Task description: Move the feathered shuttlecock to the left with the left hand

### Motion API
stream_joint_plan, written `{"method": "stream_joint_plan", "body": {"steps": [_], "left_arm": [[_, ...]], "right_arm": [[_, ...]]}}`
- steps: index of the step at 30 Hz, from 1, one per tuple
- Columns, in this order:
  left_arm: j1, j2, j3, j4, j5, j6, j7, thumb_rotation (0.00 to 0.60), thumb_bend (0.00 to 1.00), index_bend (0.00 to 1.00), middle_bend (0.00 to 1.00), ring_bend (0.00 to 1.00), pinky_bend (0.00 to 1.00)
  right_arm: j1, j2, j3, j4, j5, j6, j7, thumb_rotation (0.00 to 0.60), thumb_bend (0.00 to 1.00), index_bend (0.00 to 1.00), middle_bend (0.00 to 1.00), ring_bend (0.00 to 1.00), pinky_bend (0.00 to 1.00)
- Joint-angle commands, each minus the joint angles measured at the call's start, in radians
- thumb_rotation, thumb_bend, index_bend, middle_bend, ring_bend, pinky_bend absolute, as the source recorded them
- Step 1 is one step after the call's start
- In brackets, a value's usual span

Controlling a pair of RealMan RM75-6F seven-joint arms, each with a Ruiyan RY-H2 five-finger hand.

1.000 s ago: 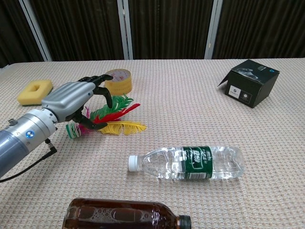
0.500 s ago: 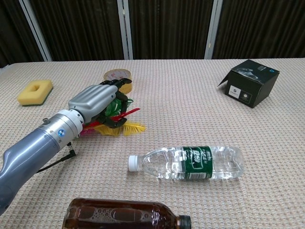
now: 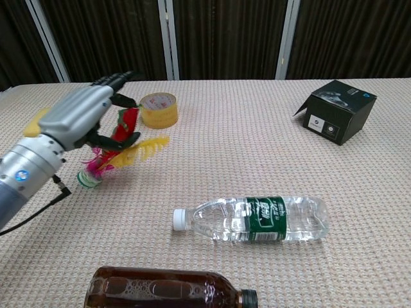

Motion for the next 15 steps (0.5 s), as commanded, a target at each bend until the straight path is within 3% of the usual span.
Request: {"method": "stream_joint_plan", "body": {"steps": [1, 5, 7, 12, 15], "left_arm": [[0.108, 0.133, 0.067, -0.099, 0.042, 0.106, 0.003, 0.6, 0.48, 0.77, 0.02, 0.0, 0.0], [0.198, 0.234, 0.123, -0.126, 0.069, 0.192, 0.011, 0.6, 0.48, 0.71, 0.02, 0.0, 0.0], [0.229, 0.267, 0.145, -0.123, 0.082, 0.22, 0.024, 0.6, 0.46, 0.64, 0.01, 0.0, 0.0], [0.303, 0.331, 0.168, -0.149, 0.067, 0.248, 0.042, 0.6, 0.23, 0.06, 0.0, 0.0, 0.0], [0.324, 0.346, 0.151, -0.178, 0.068, 0.295, 0.014, 0.6, 0.16, 0.0, 0.0, 0.0, 0.0]], "right_arm": [[-0.003, 0.002, -0.005, -0.007, -0.011, 0.004, -0.001, 0.6, 0.1, 0.0, 0.0, 0.0, 0.0], [-0.005, 0.004, -0.012, -0.013, -0.027, 0.008, -0.003, 0.6, 0.1, 0.0, 0.0, 0.0, 0.0], [-0.006, 0.004, -0.014, -0.016, -0.029, 0.01, -0.005, 0.6, 0.1, 0.0, 0.0, 0.0, 0.0], [-0.002, -0.002, -0.014, -0.023, -0.019, -0.008, -0.024, 0.6, 0.1, 0.0, 0.0, 0.0, 0.0], [0.002, -0.007, -0.014, -0.027, -0.016, -0.018, -0.038, 0.6, 0.1, 0.0, 0.0, 0.0, 0.0]]}}
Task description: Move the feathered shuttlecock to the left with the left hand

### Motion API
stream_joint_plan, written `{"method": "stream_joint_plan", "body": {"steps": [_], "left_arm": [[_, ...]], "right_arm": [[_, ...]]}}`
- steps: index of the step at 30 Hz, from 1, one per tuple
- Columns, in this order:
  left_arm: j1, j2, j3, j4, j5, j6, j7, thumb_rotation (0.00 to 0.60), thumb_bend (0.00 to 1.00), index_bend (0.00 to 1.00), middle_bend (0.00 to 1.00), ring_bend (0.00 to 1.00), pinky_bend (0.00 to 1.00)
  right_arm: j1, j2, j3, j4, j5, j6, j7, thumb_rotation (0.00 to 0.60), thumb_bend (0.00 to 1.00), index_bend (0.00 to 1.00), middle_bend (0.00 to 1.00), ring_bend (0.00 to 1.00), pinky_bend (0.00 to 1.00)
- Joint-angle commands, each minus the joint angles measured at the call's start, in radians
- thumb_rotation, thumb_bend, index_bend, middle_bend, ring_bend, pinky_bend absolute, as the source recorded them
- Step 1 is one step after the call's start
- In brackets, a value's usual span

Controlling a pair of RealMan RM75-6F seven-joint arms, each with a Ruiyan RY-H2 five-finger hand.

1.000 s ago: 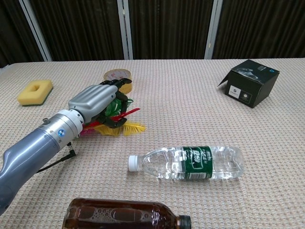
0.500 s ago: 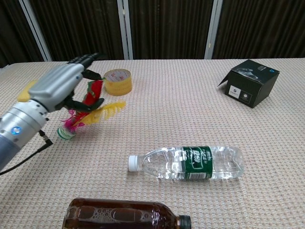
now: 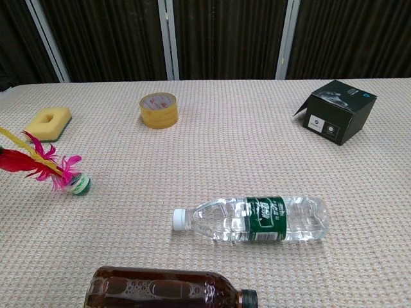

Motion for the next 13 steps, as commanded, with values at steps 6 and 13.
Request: {"method": "stream_joint_plan", "body": {"steps": [6, 13], "left_arm": [[0.07, 0.069, -0.047, -0.111, 0.02, 0.171, -0.065, 0.6, 0.15, 0.0, 0.0, 0.0, 0.0], [0.177, 0.168, -0.031, -0.253, -0.007, 0.235, 0.05, 0.6, 0.15, 0.0, 0.0, 0.0, 0.0]], "right_arm": [[0.008, -0.009, 0.0, -0.005, 0.007, -0.018, -0.024, 0.6, 0.1, 0.0, 0.0, 0.0, 0.0], [-0.002, -0.007, -0.001, -0.005, -0.012, 0.011, -0.024, 0.6, 0.1, 0.0, 0.0, 0.0, 0.0]]}}
